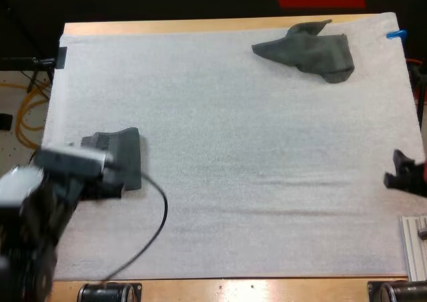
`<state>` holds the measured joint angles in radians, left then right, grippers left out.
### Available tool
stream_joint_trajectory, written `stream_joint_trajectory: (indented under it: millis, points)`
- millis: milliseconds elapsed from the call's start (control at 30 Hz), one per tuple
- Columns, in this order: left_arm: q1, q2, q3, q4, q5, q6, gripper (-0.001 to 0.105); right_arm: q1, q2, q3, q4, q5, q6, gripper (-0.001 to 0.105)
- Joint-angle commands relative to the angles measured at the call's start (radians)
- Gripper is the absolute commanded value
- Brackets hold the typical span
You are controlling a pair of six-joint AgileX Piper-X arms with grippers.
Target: Pick towel from pile fold and stack
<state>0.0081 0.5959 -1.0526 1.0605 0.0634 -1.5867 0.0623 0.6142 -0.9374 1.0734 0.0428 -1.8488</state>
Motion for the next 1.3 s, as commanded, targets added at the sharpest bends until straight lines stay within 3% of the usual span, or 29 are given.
stream_joint_trajectory:
  millis: [0, 167, 400, 633, 900, 1067, 1267]
  points:
    - [-0.005, -0.042, -0.003, 0.005, 0.000, -0.009, 0.048, -0.005, -0.040, -0.011, 0.026, 0.002, -0.015, 0.069]
    - [-0.005, -0.187, 0.001, 0.022, -0.010, -0.002, 0.048, -0.005, -0.171, -0.011, 0.065, 0.002, -0.015, 0.069]
    - [-0.005, -0.405, 0.070, 0.101, -0.015, 0.060, 0.048, -0.005, -0.368, 0.012, 0.081, -0.002, -0.015, 0.069]
    - [-0.005, -0.611, 0.147, 0.278, -0.015, 0.060, 0.048, -0.005, -0.535, 0.087, 0.186, -0.002, -0.011, 0.069]
    - [-0.003, -0.751, 0.156, 0.467, -0.015, 0.057, 0.048, -0.005, -0.674, 0.150, 0.256, -0.002, -0.011, 0.069]
    - [0.000, -0.751, 0.188, 0.454, -0.015, 0.060, 0.048, -0.001, -0.671, 0.190, 0.282, -0.011, -0.014, 0.069]
    - [0.000, -0.751, 0.218, 0.343, -0.015, 0.060, 0.048, -0.001, -0.668, 0.228, 0.077, -0.043, -0.014, 0.069]
